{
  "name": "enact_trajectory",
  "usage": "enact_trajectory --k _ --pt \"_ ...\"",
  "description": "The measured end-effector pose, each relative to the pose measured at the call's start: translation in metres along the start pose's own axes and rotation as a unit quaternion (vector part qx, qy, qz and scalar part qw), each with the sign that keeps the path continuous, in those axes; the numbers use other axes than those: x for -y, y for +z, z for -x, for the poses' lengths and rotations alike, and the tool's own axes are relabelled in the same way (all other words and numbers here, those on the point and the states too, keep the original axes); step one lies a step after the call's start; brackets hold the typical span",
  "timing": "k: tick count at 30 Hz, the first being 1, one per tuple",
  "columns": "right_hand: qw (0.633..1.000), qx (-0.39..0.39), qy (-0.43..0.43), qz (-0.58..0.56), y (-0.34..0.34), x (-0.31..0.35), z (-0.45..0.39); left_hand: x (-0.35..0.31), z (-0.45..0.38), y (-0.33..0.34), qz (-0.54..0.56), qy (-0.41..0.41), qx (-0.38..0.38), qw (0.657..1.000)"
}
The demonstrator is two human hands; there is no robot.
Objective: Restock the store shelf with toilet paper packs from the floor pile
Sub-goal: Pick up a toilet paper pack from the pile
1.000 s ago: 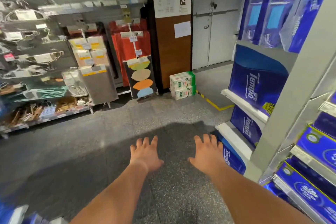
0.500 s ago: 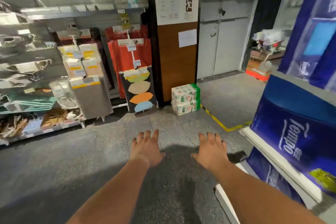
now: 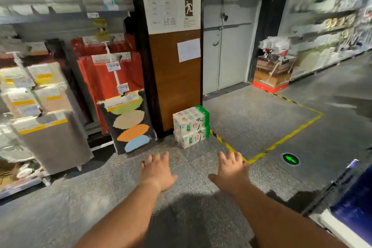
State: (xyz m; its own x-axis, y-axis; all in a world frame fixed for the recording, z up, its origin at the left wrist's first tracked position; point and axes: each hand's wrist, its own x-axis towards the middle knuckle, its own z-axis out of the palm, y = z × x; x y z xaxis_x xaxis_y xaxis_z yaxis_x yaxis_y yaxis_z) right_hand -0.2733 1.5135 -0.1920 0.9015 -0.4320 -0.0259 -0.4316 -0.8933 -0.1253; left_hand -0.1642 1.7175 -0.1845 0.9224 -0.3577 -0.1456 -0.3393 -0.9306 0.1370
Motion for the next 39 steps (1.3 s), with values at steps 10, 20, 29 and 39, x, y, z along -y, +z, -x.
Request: enact_trajectory --k 10,20,29,39 --pt "0.998 0.048 0.033 -0.015 0.032 -0.013 -0.213 -0.034 -0.231 -0.004 -0.024 0.043 0.010 0.999" --pt "0.999 0.035 0.010 -0.013 -0.003 -0.061 -0.506 -0.103 -0.495 -0.041 -0.022 0.029 -0.002 0.999" --pt "0.998 0.061 -0.026 -0.006 0.011 -0.066 -0.723 -0.128 -0.709 -0.032 -0.008 0.014 0.017 1.000" --pt "0.994 0.098 -0.037 0.013 0.029 -0.089 -0.932 -0.139 -0.928 -0.005 0.012 -0.027 0.063 0.998"
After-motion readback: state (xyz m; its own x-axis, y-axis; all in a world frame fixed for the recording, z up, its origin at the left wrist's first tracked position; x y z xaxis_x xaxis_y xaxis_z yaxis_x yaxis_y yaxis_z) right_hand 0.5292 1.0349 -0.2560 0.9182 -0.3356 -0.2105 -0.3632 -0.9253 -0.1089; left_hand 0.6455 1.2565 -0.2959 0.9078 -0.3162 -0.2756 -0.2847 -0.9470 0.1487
